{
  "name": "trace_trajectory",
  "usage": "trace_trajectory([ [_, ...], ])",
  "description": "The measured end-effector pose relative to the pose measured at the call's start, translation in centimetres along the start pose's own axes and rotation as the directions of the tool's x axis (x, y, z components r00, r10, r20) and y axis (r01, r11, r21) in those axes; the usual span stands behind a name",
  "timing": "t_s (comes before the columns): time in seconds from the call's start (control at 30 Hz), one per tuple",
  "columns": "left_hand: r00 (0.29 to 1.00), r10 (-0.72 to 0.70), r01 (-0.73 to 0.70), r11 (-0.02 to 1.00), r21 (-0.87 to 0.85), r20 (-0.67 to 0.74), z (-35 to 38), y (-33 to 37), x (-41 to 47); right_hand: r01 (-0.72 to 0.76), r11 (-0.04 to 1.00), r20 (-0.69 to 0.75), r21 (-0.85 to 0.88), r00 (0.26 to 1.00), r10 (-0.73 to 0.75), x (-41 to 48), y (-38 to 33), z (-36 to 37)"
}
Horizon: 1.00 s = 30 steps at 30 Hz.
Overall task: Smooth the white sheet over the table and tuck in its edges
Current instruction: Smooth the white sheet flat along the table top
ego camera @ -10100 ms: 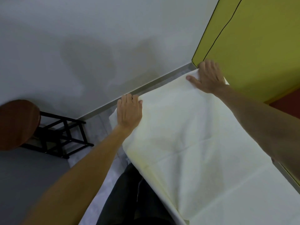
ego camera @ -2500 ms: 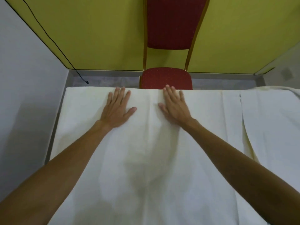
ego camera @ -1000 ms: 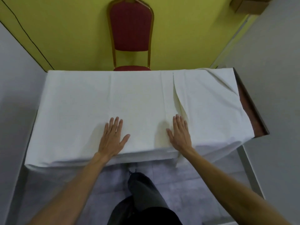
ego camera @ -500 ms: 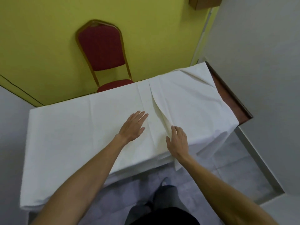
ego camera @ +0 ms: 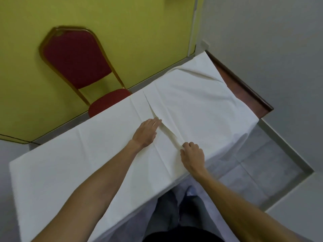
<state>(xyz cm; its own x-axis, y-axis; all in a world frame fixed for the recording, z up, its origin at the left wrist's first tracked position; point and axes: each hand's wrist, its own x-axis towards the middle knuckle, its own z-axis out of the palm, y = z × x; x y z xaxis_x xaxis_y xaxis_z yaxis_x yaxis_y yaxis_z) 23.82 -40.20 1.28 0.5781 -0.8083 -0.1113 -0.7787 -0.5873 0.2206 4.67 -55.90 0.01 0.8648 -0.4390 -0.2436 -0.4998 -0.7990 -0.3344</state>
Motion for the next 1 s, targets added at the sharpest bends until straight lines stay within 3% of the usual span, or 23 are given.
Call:
trace_trajectory([
  [0.23,0.993,0.003,-0.017,0.992,0.124,0.116,-0.9,-5.8,7.7,-0.139,0.989,0.074,0.051,0.988,0.135,1.0,0.4,-0.1],
  [0.33,0.992,0.015,-0.026,0.996,0.086,0.124,-1.3,-7.6,10.7,-0.242,0.963,0.023,0.120,0.970,0.241,0.9,0.8,-0.3],
  [0.47,0.999,0.030,-0.031,0.998,0.046,0.016,-1.9,-9.7,14.5,-0.326,0.923,-0.093,0.204,0.932,0.350,1.3,1.3,-1.1],
  [0.6,0.994,0.109,-0.103,0.984,0.147,-0.032,-2.2,-11.6,18.2,-0.336,0.910,-0.198,0.243,0.901,0.386,2.5,2.0,-3.7],
  [0.77,0.968,0.230,-0.211,0.963,0.168,-0.103,-4.0,-9.8,22.8,-0.264,0.937,-0.464,0.229,0.816,0.344,4.4,3.7,-7.4],
  [1.0,0.908,0.284,-0.278,0.958,0.067,-0.308,-7.2,-3.7,27.8,-0.239,0.963,-0.590,0.121,0.763,0.264,6.7,9.4,-12.0],
])
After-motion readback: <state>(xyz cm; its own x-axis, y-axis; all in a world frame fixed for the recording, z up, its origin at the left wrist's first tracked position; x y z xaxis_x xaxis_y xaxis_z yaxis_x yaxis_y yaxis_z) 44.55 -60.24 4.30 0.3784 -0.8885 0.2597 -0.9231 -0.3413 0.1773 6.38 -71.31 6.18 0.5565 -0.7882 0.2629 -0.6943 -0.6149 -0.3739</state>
